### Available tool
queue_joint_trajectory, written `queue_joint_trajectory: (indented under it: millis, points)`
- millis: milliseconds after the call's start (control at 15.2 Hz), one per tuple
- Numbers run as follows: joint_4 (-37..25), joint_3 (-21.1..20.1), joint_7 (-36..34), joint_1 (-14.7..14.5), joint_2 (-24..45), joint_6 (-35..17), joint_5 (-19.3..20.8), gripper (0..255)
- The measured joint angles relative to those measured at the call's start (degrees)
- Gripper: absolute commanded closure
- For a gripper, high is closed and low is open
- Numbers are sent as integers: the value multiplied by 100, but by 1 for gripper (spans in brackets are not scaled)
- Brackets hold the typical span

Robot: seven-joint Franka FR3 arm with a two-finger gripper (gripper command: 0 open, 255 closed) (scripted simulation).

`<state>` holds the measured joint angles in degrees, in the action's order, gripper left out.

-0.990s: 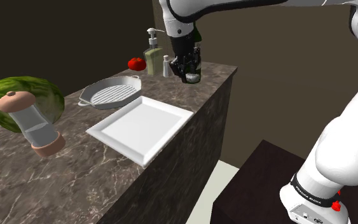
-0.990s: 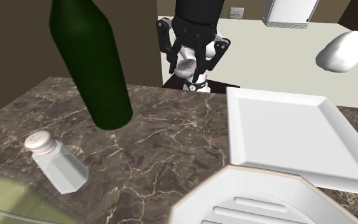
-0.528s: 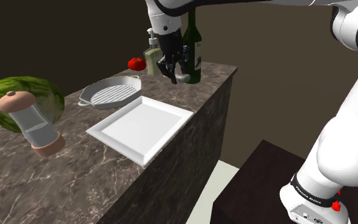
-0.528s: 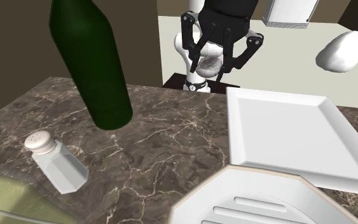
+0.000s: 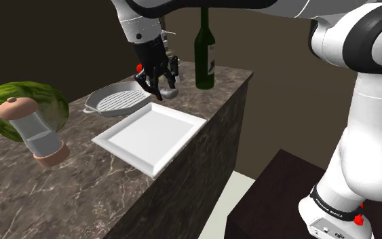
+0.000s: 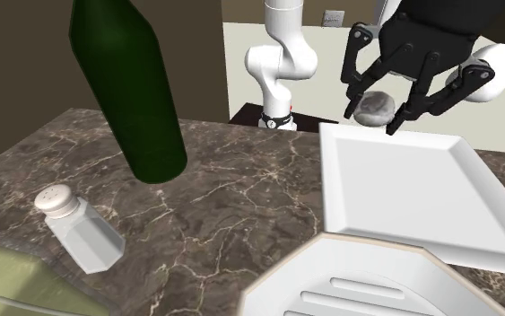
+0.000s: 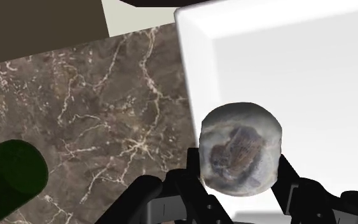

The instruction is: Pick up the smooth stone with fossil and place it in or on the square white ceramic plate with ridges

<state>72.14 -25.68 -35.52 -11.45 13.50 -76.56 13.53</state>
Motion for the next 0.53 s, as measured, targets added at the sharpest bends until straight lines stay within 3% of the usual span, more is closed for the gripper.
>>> queue_joint_trajectory:
  millis: [132,330,528]
  points:
    - [-522,-78,-242,-271,386,206,157,255]
    - [-1828,-136,-597,-914,1266,736,529,255]
    - [-1793,-153,-729,-1002,1356,646,545,255]
